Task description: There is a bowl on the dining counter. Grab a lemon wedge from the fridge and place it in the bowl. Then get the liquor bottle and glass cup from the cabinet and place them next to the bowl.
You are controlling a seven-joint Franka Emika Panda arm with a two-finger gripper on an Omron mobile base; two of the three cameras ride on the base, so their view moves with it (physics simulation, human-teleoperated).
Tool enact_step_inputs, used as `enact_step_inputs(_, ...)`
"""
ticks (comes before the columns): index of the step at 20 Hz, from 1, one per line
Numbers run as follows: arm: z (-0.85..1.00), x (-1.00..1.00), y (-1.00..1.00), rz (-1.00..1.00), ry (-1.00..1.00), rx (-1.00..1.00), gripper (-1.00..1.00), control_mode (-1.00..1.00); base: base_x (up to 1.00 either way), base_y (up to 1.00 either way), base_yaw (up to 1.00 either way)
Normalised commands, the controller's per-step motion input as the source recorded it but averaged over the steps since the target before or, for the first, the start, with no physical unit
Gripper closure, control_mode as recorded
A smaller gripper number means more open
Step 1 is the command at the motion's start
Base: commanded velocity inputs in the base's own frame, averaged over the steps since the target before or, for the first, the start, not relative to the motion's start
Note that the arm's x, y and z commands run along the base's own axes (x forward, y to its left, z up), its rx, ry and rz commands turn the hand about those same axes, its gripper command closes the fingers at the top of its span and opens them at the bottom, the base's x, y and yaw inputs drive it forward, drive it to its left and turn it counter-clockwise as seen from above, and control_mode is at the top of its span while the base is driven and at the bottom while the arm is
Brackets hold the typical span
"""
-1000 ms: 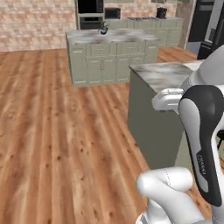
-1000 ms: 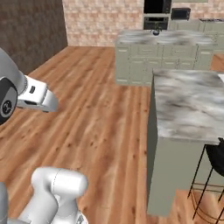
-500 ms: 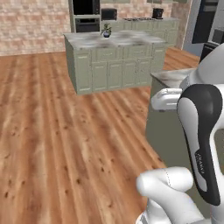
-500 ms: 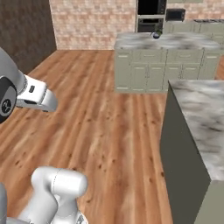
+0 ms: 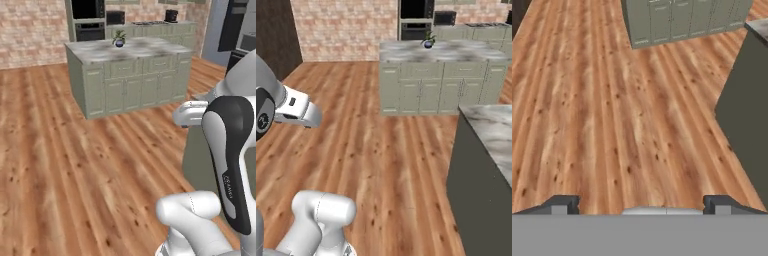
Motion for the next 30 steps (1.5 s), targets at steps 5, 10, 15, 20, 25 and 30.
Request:
enact_step_inputs(5,0.00,0.00,0.00,0.00,0.00,0.00,-1.00,1.00,1.00,0.61,-0.21)
enact_step_inputs(10,0.00,0.00,0.00,0.00,0.00,0.00,-1.00,1.00,1.00,0.57,-0.22)
enact_step_inputs(15,0.00,0.00,0.00,0.00,0.00,0.00,-1.00,1.00,1.00,0.56,-0.23)
enact_step_inputs(20,0.00,0.00,0.00,0.00,0.00,0.00,-1.00,1.00,1.00,0.77,-0.18)
enact_step_inputs(25,0.00,0.00,0.00,0.00,0.00,0.00,-1.00,1.00,0.97,0.99,-0.09)
enact_step_inputs(30,0.00,0.00,0.00,0.00,0.00,0.00,-1.00,1.00,0.92,1.00,-0.07)
